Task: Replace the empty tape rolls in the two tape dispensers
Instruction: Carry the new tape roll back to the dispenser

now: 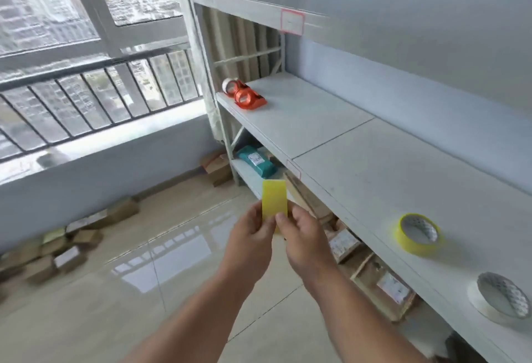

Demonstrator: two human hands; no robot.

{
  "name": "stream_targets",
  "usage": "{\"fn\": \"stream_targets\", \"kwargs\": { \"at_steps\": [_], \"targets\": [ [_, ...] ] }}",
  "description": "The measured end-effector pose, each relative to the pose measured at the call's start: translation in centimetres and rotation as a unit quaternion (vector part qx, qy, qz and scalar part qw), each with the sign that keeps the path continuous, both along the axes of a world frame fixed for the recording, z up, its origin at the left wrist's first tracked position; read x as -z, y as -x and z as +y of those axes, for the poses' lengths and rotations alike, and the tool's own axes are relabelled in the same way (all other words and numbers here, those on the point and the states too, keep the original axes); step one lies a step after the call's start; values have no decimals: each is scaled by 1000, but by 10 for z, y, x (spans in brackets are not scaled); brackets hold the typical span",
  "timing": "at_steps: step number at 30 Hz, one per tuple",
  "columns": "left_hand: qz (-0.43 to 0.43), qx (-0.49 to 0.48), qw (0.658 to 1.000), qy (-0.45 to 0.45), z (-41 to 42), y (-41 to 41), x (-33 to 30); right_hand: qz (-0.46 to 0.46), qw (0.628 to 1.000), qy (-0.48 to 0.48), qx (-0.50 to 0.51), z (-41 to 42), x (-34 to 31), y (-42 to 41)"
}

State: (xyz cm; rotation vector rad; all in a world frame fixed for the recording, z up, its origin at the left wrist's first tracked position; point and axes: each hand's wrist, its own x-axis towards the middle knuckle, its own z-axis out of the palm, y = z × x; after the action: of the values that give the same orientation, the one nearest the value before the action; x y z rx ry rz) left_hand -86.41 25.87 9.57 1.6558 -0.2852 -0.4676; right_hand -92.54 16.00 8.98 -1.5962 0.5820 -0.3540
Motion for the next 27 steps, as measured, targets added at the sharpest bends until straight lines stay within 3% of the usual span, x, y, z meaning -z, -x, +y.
{"fn": "stream_targets", "kwargs": {
  "at_steps": [6,13,27],
  "targets": [
    [-5,-60,998,25,86,-61,-1,-10,995,-8,-102,76,-11,-72],
    [-3,-89,995,42,163,-132,11,9,991,-8,-137,150,-10,-148],
    [-9,-125,990,61,174,-262,7,-14,984,-17,-175,157,-11,-285]
  ]
}}
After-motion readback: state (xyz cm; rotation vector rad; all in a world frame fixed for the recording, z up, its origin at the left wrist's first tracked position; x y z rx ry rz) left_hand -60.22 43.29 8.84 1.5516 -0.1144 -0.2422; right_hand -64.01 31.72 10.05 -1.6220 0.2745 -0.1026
